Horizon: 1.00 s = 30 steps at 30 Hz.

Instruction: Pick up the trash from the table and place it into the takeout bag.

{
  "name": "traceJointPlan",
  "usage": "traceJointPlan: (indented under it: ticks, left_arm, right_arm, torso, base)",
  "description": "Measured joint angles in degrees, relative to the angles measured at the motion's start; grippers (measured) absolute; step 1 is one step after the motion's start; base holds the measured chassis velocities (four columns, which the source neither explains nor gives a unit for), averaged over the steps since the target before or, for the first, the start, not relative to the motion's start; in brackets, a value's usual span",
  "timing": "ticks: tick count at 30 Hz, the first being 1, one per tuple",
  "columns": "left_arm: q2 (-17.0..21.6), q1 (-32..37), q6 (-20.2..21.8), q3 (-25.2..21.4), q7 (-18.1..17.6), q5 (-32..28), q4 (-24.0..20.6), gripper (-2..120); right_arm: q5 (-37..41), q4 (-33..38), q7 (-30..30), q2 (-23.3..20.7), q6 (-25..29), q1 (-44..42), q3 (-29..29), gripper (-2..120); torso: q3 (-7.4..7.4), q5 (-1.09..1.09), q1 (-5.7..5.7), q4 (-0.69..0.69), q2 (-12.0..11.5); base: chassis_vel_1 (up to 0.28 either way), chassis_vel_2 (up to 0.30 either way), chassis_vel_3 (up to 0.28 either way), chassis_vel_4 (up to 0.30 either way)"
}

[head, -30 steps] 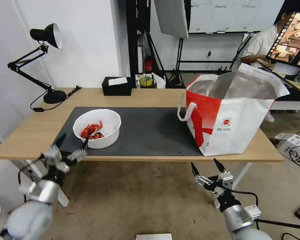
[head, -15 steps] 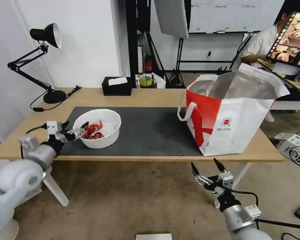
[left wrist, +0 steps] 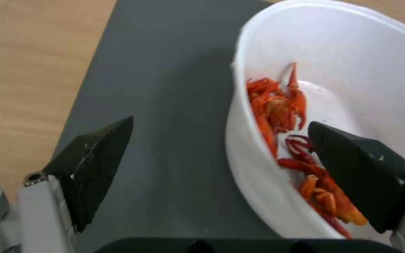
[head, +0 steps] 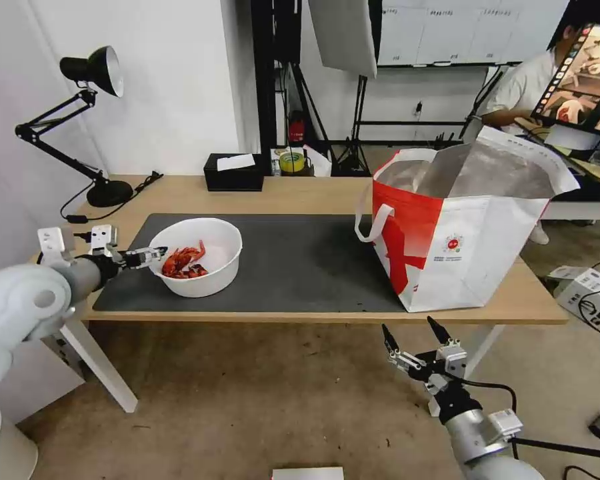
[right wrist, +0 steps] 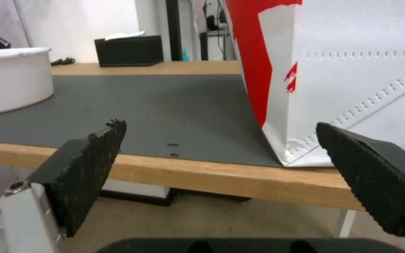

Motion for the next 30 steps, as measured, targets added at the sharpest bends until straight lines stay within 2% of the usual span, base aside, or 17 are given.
traceJointPlan:
  ticks: [2, 10, 19, 30]
  left_arm:
    - [-0.18, -0.97, 0.5, 0.18, -0.91, -3.41, 1.03, 100]
    - [-1.1, -3.07, 0.79, 0.91, -2.02, -7.75, 2.57, 100]
    - [-1.71, -4.24, 0.58, 2.36, -3.06, -8.4, 4.06, 100]
    - [-4.27, -6.77, 0.24, 4.96, -3.04, -8.37, 4.74, 100]
  right_arm:
    - [0.0, 0.0, 0.0, 0.0, 0.0, 0.0, 0.0, 100]
    - [0.0, 0.0, 0.0, 0.0, 0.0, 0.0, 0.0, 100]
    - [0.0, 0.0, 0.0, 0.0, 0.0, 0.0, 0.0, 100]
    - [0.0, 0.0, 0.0, 0.0, 0.0, 0.0, 0.0, 100]
  torso:
    - [0.0, 0.0, 0.0, 0.0, 0.0]
    - [0.0, 0.01, 0.0, -0.01, 0.0]
    - [0.0, 0.0, 0.0, 0.0, 0.0]
    - [0.0, 0.01, 0.0, -0.01, 0.0]
  base:
    - [0.0, 0.0, 0.0, 0.0]
    - [0.0, 0.0, 0.0, 0.0]
    - [0.0, 0.0, 0.0, 0.0]
    - [0.0, 0.0, 0.0, 0.0]
